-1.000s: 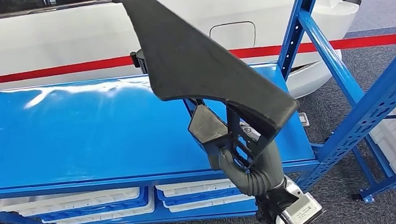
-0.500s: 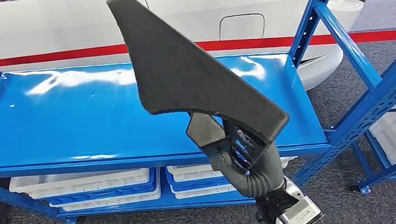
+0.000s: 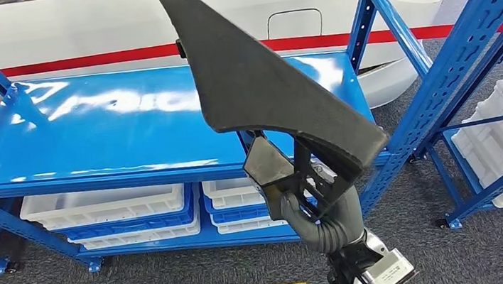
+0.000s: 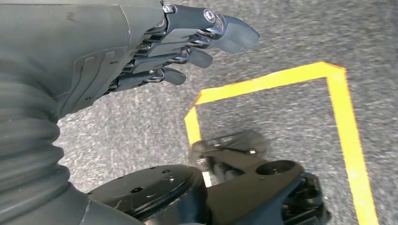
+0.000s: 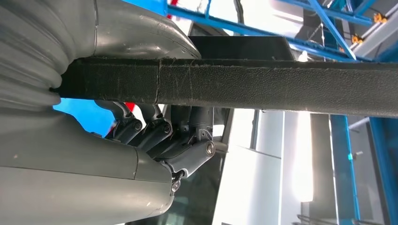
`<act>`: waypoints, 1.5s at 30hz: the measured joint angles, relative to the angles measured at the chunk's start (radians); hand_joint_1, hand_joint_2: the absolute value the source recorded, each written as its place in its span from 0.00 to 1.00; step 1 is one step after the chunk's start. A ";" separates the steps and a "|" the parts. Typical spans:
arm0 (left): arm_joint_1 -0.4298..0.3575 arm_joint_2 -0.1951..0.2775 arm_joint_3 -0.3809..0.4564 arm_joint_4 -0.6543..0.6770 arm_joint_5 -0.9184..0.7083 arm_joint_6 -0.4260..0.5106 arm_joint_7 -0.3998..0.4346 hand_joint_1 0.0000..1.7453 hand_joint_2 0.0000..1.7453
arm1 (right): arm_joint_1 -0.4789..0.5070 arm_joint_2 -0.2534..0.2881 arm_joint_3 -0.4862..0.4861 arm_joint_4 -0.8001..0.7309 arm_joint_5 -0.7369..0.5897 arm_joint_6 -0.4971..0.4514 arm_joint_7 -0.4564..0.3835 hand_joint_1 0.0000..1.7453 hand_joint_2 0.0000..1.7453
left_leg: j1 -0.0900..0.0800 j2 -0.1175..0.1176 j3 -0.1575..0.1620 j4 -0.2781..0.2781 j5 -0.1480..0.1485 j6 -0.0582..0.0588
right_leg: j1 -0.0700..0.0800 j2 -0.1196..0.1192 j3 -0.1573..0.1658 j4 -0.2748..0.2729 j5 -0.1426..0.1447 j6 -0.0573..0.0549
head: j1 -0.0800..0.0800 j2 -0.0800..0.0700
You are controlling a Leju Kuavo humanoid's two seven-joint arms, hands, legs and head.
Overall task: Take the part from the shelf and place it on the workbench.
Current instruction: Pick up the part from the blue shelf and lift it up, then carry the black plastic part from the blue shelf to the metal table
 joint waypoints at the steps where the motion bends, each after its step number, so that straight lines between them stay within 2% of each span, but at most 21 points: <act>1: 0.000 0.000 0.000 0.000 0.000 0.000 0.000 0.00 1.00 | 0.001 0.000 0.000 0.000 0.000 0.000 0.000 1.00 1.00 | 0.005 0.000 0.038 -0.030 0.025 -0.004 | -0.001 0.000 -0.014 0.004 0.008 0.005 | 0.000 0.000; 3: -0.003 -0.002 0.000 0.000 0.000 0.000 0.000 0.00 1.00 | 0.003 0.000 -0.001 -0.001 0.000 0.000 0.000 1.00 1.00 | 0.012 -0.002 0.139 -0.156 0.039 -0.012 | -0.001 0.000 -0.037 0.018 0.019 0.017 | -0.001 0.000; 5: -0.006 -0.005 0.000 0.000 0.000 0.000 0.000 0.00 1.00 | 0.003 0.000 -0.004 -0.004 0.000 0.000 -0.001 1.00 1.00 | 0.008 -0.007 0.194 -0.245 0.019 -0.011 | 0.001 -0.002 -0.053 0.031 0.028 0.031 | 0.001 0.000; 9: -0.007 -0.005 0.000 0.000 0.000 0.000 0.000 0.00 1.00 | 0.006 0.000 -0.007 -0.006 0.000 0.000 -0.002 1.00 1.00 | -0.008 -0.001 0.168 -0.265 0.043 0.041 | -0.008 -0.001 -0.080 0.050 0.021 0.052 | 0.005 0.000; 11: -0.007 -0.003 0.000 -0.001 -0.001 0.000 0.000 0.00 1.00 | 0.008 -0.001 -0.009 -0.006 0.000 0.000 -0.003 1.00 1.00 | -0.010 0.003 0.141 -0.267 0.068 0.065 | -0.009 0.002 -0.116 0.132 -0.057 0.040 | 0.008 0.000; 13: -0.007 -0.002 0.000 -0.001 -0.002 0.000 0.001 0.00 1.00 | 0.012 -0.001 -0.010 -0.006 0.000 0.000 -0.004 1.00 1.00 | -0.013 0.004 0.106 -0.266 0.094 0.072 | -0.009 0.003 -0.145 0.253 -0.130 0.033 | 0.011 0.000; 14: -0.007 -0.002 0.000 -0.001 -0.003 0.000 0.001 0.00 1.00 | 0.016 -0.001 -0.011 -0.006 -0.001 -0.001 -0.004 1.00 1.00 | -0.014 0.004 0.087 -0.266 0.108 0.072 | -0.009 0.004 -0.146 0.296 -0.138 0.039 | 0.011 0.000; 17: -0.007 -0.003 0.000 -0.001 -0.004 0.000 0.001 0.00 1.00 | 0.028 -0.002 -0.014 -0.006 -0.001 -0.001 -0.006 1.00 1.00 | -0.014 0.005 0.037 -0.265 0.148 0.066 | -0.007 0.004 -0.057 0.243 -0.089 0.063 | 0.011 0.000; 19: -0.006 -0.004 0.000 -0.001 -0.004 0.000 0.000 0.00 1.00 | 0.035 -0.003 -0.015 -0.010 0.003 -0.001 -0.009 1.00 1.00 | -0.016 0.005 0.016 -0.264 0.173 0.056 | -0.002 0.003 0.064 0.088 -0.093 0.056 | 0.010 0.000; 21: -0.006 -0.005 0.000 -0.001 -0.003 0.000 -0.002 0.00 1.00 | 0.052 -0.003 -0.020 -0.014 0.010 -0.002 -0.012 1.00 1.00 | -0.016 0.005 0.011 -0.269 0.197 0.043 | 0.005 0.004 0.124 -0.008 -0.114 0.043 | 0.010 0.000; 23: -0.004 -0.006 0.001 -0.001 -0.003 0.000 -0.003 0.00 1.00 | 0.080 -0.004 -0.028 -0.017 0.016 -0.002 -0.016 1.00 1.00 | -0.012 0.005 0.011 -0.279 0.214 0.029 | 0.004 0.005 0.111 -0.016 -0.102 0.031 | 0.011 0.000; 24: -0.003 -0.006 0.001 -0.001 -0.003 0.000 -0.002 0.00 1.00 | 0.095 -0.004 -0.033 -0.018 0.017 -0.003 -0.017 1.00 1.00 | -0.010 0.004 0.006 -0.271 0.195 0.023 | 0.001 0.003 0.102 -0.016 -0.090 0.022 | 0.011 0.000; 28: 0.002 -0.006 0.001 0.000 -0.003 -0.002 -0.002 0.00 1.00 | 0.143 -0.004 -0.047 -0.018 0.024 -0.002 -0.021 1.00 1.00 | -0.004 0.001 -0.027 -0.080 0.002 0.007 | -0.003 0.000 0.056 -0.018 -0.041 0.000 | 0.005 0.000; 30: 0.002 -0.006 0.002 0.000 -0.003 -0.001 -0.002 0.00 1.00 | 0.162 -0.004 -0.057 -0.018 0.029 -0.001 -0.019 1.00 1.00 | 0.001 0.000 -0.016 0.006 -0.001 -0.001 | -0.001 -0.001 0.029 -0.013 -0.019 0.003 | 0.005 0.000; 32: 0.002 -0.007 0.002 0.000 -0.003 -0.001 -0.003 0.00 1.00 | 0.180 -0.004 -0.064 -0.017 0.031 0.000 -0.014 1.00 1.00 | 0.009 0.001 0.054 -0.034 0.049 -0.007 | -0.002 -0.001 -0.002 0.000 -0.002 0.011 | 0.005 0.000; 34: 0.000 -0.009 0.003 0.000 -0.003 0.000 -0.003 0.00 1.00 | 0.197 -0.005 -0.070 -0.014 0.031 0.001 -0.004 1.00 1.00 | 0.011 -0.004 0.153 -0.158 0.045 -0.011 | -0.002 -0.001 -0.031 0.018 0.008 0.022 | 0.005 0.000; 36: -0.002 -0.010 0.007 -0.001 -0.001 0.001 -0.003 0.00 1.00 | 0.209 -0.005 -0.074 -0.008 0.031 0.002 0.005 1.00 1.00 | 0.003 -0.010 0.197 -0.242 0.012 -0.003 | -0.002 -0.003 -0.050 0.031 0.020 0.038 | 0.007 0.000; 39: -0.002 -0.009 0.014 -0.001 0.000 0.002 -0.003 0.00 1.00 | 0.226 -0.006 -0.075 0.005 0.027 0.006 0.011 1.00 1.00 | -0.007 -0.007 0.173 -0.260 0.026 0.037 | -0.008 -0.002 -0.073 0.042 0.024 0.056 | 0.008 0.000; 41: -0.001 -0.008 0.017 -0.001 0.000 0.003 -0.002 0.00 1.00 | 0.234 -0.006 -0.075 0.014 0.014 0.008 0.012 1.00 1.00 | -0.009 -0.001 0.144 -0.265 0.052 0.065 | -0.010 0.001 -0.103 0.102 -0.042 0.046 | 0.010 0.000; 43: -0.002 -0.007 0.020 -0.001 0.000 0.004 -0.002 0.00 1.00 | 0.238 -0.007 -0.077 0.020 -0.002 0.008 0.012 1.00 1.00 | -0.012 0.002 0.115 -0.264 0.078 0.075 | -0.009 0.003 -0.133 0.217 -0.127 0.035 | 0.014 0.000; 45: -0.002 -0.007 0.024 -0.001 0.000 0.004 -0.002 0.00 1.00 | 0.240 -0.007 -0.080 0.026 -0.009 0.007 0.012 1.00 1.00 | -0.013 0.005 0.081 -0.264 0.107 0.075 | -0.009 0.004 -0.131 0.303 -0.145 0.047 | 0.014 0.000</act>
